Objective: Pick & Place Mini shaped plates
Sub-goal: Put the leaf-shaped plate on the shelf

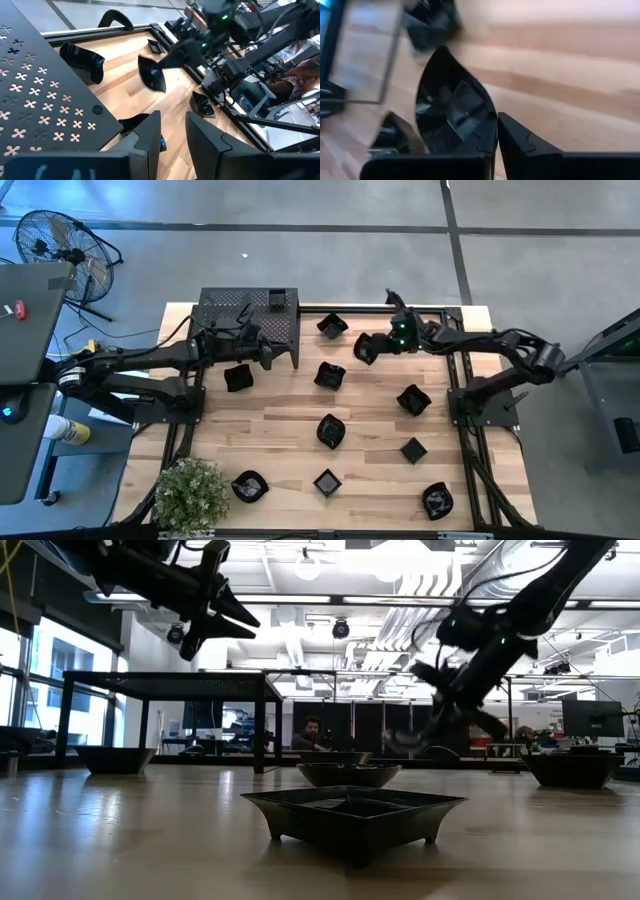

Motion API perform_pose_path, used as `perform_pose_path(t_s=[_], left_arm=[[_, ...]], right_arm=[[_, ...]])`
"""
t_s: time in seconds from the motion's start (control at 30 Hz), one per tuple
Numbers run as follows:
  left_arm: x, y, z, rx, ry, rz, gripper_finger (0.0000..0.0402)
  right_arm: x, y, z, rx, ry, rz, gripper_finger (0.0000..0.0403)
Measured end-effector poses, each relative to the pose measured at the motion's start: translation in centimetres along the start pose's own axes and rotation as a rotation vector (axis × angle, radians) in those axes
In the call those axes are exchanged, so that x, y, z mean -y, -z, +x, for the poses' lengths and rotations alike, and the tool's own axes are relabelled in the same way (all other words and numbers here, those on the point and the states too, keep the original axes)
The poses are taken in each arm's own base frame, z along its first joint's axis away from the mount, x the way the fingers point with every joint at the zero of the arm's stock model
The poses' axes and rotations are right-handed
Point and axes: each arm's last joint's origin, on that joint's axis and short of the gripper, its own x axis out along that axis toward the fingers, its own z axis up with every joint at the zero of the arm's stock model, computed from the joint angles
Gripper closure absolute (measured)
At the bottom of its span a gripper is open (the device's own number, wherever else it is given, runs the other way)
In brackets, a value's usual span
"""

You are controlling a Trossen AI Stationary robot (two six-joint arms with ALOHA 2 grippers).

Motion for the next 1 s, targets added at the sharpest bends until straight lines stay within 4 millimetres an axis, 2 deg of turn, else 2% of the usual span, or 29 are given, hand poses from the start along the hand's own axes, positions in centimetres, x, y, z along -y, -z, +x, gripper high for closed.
perform_pose_path(t_s=[0.1,0.23,0.43,0.57,0.73,1.0], left_arm=[[0.1,-0.1,0.0,0.005,0.007,-0.02,0.0312],[0.2,-0.2,0.0,0.01,0.011,-0.024,0.0306],[1.7,-2.2,0.9,0.04,0.032,0.02,0.0275],[2.9,-3.2,2.1,0.039,0.04,0.088,0.0253],[4.4,-4.4,3.2,0.081,0.023,0.145,0.0251],[5.6,-5.2,4.3,0.117,0.001,0.156,0.0265]], right_arm=[[-1.8,0.2,-1.7,0.096,-0.052,-0.068,0.04],[-5.2,0.4,-3.8,0.249,-0.092,-0.148,0.0396],[-11.3,0.5,-6.1,0.435,-0.116,-0.353,0.0399],[-14.3,0.2,-6.9,0.523,-0.097,-0.445,0.04],[-16.7,0.1,-7.2,0.581,-0.068,-0.532,0.0399],[-18.6,0.7,-6.9,0.617,-0.086,-0.631,0.0399]])
